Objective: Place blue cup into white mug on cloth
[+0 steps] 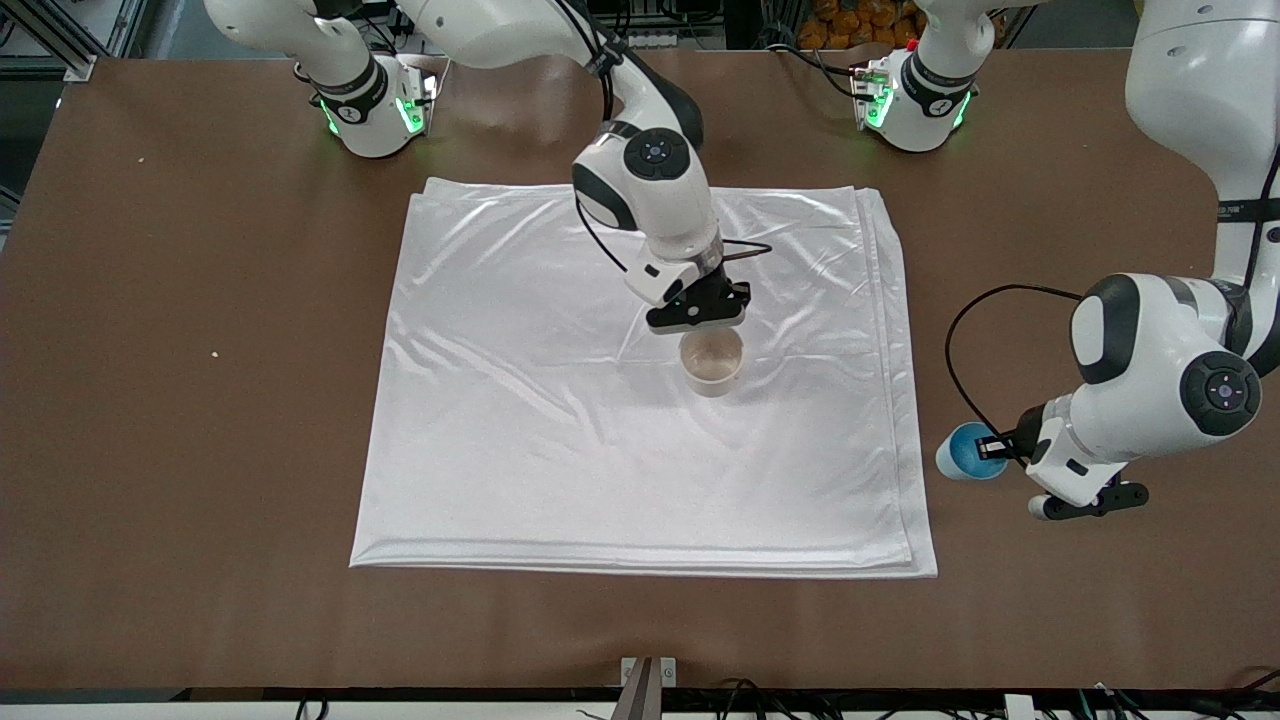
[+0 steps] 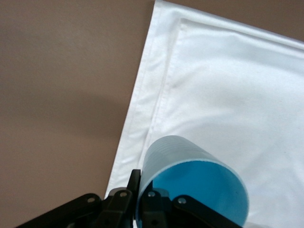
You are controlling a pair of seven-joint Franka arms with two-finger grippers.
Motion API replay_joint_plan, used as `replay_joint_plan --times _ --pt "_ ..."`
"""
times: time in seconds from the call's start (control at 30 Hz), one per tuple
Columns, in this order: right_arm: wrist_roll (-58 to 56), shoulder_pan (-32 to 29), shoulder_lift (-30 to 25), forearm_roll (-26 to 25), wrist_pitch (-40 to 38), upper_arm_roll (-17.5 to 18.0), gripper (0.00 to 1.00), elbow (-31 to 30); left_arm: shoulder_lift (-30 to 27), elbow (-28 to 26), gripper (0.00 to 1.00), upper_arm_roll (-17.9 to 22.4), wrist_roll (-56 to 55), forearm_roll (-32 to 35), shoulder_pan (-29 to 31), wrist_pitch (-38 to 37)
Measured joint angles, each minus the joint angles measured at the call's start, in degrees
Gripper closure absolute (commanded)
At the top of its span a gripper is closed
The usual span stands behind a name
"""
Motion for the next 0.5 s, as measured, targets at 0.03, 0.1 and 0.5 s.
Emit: replay_joint_plan --times 0.03,0.1,0.5 --pt "-0.1 0.0 0.3 -0.1 0.2 0.0 1.0 0.0 0.0 0.0 1.0 -0.4 -0.8 0.0 0.0 -0.1" --pt "-0.6 0.0 0.6 -0.4 0.6 0.0 1.0 0.0 -0.2 0.0 1.0 -1.3 -2.3 0.0 -0.1 -0.4" --pt "-3.1 0.0 1.2 -0.7 1.6 -0.6 0.0 0.7 -0.6 0.1 1.0 -6.8 -12.4 0.0 -1.1 -2.1"
